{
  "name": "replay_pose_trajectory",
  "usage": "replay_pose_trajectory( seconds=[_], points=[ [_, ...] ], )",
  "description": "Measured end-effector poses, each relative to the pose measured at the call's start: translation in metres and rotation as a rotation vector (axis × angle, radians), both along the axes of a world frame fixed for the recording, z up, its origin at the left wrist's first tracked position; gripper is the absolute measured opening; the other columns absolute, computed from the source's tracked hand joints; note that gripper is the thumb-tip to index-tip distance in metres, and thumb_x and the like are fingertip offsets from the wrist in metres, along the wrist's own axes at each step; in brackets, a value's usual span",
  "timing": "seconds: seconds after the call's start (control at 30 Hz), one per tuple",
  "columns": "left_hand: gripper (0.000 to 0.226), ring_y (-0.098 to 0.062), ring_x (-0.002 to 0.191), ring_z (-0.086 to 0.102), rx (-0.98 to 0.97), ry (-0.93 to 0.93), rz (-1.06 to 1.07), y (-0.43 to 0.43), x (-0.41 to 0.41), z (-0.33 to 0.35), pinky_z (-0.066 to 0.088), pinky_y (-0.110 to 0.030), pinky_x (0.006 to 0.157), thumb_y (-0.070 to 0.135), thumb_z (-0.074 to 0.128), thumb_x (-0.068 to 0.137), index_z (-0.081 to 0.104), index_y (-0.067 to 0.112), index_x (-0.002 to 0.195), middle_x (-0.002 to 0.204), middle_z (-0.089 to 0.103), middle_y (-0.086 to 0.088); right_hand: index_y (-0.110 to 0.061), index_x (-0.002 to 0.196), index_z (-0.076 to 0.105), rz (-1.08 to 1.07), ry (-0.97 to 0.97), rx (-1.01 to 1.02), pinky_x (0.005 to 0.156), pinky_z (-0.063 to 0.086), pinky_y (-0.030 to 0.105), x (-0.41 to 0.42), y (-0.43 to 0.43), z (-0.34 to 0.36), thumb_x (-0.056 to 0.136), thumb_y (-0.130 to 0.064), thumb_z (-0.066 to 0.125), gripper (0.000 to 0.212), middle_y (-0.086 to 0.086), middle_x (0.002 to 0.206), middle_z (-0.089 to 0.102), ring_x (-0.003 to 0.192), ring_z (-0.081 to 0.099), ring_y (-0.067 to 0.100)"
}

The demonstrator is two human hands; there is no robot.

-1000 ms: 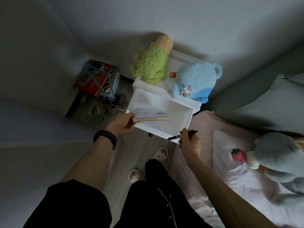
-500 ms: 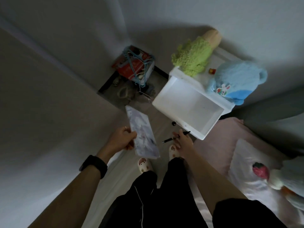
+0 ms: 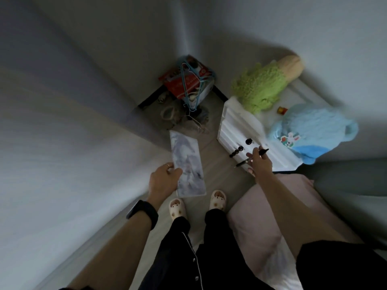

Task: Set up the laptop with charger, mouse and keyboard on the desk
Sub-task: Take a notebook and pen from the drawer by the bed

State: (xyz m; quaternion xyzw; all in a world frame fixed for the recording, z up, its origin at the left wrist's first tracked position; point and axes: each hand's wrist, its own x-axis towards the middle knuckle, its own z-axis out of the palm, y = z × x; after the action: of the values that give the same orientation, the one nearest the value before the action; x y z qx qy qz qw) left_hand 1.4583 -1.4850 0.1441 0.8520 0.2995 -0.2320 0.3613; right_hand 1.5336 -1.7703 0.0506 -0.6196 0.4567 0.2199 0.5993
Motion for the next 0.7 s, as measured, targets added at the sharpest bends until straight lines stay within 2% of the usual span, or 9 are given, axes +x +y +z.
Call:
replay_pose_trajectory(
  seconds=[0.1,0.13,0.2,0.27,0.37,0.43,0.53,0.63,0.7],
  points=[
    [0.016,-0.011,0.063,0.057,0.015,-0.023,0.024,-0.016,-0.005,0.0,0.043,-0.019,0.058,0.03,0.057,0.093,0.063,0.016,0.094,0.071,0.066,-0.003,-0.034,0.152,0.039,0.094,-0.035,-0.057,0.079,0.05,0.034,-0.003,-0.014,-0.003,0.1,-0.049,0.049,0.055,-0.004,0.108,0.07,0.103,0.064,0.021],
    [0.016,-0.012,0.061,0.054,0.023,-0.039,0.037,-0.019,-0.007,-0.001,0.04,-0.021,0.056,0.027,0.056,0.093,0.062,0.013,0.089,0.072,0.065,-0.006,-0.034,0.15,0.042,0.115,-0.038,-0.066,0.079,0.049,0.034,-0.007,-0.016,-0.002,0.1,-0.049,0.049,0.053,-0.004,0.105,0.071,0.1,0.064,0.021],
    [0.018,-0.013,0.06,0.051,0.021,-0.032,0.049,-0.023,-0.013,-0.002,0.039,-0.03,0.057,0.025,0.053,0.092,0.058,0.011,0.082,0.069,0.06,-0.004,-0.028,0.128,0.061,0.169,-0.023,-0.097,0.081,0.051,0.038,-0.014,-0.015,0.0,0.099,-0.05,0.05,0.038,-0.002,0.096,0.072,0.089,0.065,0.021],
    [0.015,-0.016,0.067,0.058,0.019,0.019,0.04,-0.019,-0.023,-0.004,0.043,-0.032,0.06,0.029,0.051,0.092,0.057,0.016,0.086,0.074,0.062,-0.001,-0.019,0.102,0.069,0.298,-0.03,-0.157,0.084,0.054,0.044,-0.021,-0.009,0.006,0.098,-0.054,0.049,0.04,0.004,0.089,0.071,0.082,0.065,0.023],
    [0.017,-0.028,0.082,0.064,0.03,0.071,-0.013,-0.005,-0.049,-0.003,0.05,-0.035,0.069,0.034,0.048,0.093,0.059,0.023,0.101,0.088,0.067,-0.003,-0.008,0.098,0.068,0.635,-0.046,-0.275,0.081,0.048,0.039,-0.038,0.013,0.032,0.104,-0.049,0.042,0.049,0.01,0.089,0.068,0.085,0.062,0.028],
    [0.015,-0.027,0.081,0.063,0.044,0.076,-0.01,0.004,-0.069,0.0,0.049,-0.034,0.068,0.032,0.046,0.095,0.059,0.024,0.098,0.086,0.065,-0.002,-0.003,0.099,0.068,0.795,-0.099,-0.295,0.077,0.044,0.035,-0.05,0.032,0.044,0.106,-0.04,0.042,0.046,0.015,0.092,0.069,0.084,0.061,0.028],
    [0.017,-0.031,0.083,0.065,0.066,0.056,0.093,0.031,-0.114,0.004,0.048,-0.037,0.065,0.031,0.044,0.098,0.055,0.02,0.092,0.085,0.067,-0.005,-0.004,0.105,0.067,1.036,-0.18,-0.359,0.081,0.048,0.038,-0.068,0.075,0.063,0.104,-0.037,0.047,0.039,0.015,0.095,0.071,0.093,0.066,0.035],
    [0.017,-0.033,0.088,0.066,0.066,0.045,0.256,0.059,-0.164,0.007,0.05,-0.037,0.067,0.034,0.045,0.098,0.053,0.022,0.09,0.089,0.068,-0.007,-0.008,0.091,0.07,1.272,-0.351,-0.46,0.064,0.053,0.04,-0.086,0.12,0.084,0.094,-0.024,0.068,0.017,0.016,0.082,0.069,0.075,0.068,0.035],
    [0.02,-0.033,0.092,0.065,0.084,0.042,0.439,0.086,-0.207,0.014,0.047,-0.034,0.068,0.043,0.045,0.098,0.052,0.027,0.088,0.094,0.069,-0.006,-0.018,0.071,0.06,1.44,-0.354,-0.411,0.059,0.049,0.034,-0.107,0.162,0.102,0.1,-0.039,0.057,0.036,0.002,0.067,0.066,0.063,0.063,0.019]
  ],
)
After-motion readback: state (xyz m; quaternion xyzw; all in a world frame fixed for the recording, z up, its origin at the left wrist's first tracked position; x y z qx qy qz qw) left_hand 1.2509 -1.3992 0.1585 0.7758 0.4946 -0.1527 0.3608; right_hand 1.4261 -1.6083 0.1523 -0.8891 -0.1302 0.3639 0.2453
